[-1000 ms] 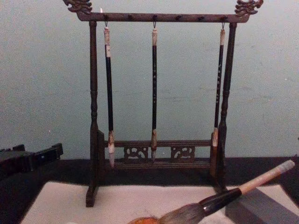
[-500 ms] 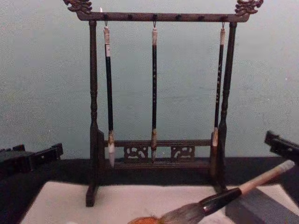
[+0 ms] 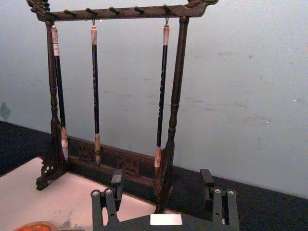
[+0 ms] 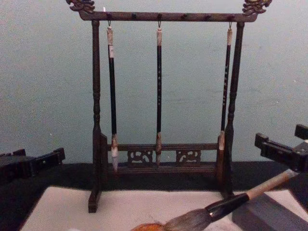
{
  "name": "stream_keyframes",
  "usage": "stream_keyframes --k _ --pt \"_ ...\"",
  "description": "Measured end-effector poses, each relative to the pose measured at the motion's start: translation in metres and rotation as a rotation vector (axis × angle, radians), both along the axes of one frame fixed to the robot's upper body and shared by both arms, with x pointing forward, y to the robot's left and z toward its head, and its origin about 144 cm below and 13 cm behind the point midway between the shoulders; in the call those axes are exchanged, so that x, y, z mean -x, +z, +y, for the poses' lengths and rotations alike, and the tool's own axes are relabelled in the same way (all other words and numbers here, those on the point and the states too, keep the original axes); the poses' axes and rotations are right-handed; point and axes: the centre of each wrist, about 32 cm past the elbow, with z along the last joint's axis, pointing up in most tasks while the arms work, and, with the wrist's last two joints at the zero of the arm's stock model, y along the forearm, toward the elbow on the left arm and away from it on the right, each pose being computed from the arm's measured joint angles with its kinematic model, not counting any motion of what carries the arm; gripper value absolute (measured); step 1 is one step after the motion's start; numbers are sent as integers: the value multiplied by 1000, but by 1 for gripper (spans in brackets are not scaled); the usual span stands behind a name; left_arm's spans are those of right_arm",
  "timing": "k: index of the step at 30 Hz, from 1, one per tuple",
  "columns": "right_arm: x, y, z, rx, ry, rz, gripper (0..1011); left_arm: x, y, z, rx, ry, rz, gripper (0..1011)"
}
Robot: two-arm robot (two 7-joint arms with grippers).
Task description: Pick up the brush from the inkstone, write on the paper, then place the brush back to its original position.
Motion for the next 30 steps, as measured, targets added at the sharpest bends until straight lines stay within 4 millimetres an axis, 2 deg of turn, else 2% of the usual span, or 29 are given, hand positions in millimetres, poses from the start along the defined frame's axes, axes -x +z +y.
stream_keyframes --k 30 --pt "2 0 0 22 2 -7 1008 0 0 0 0 0 0 1002"
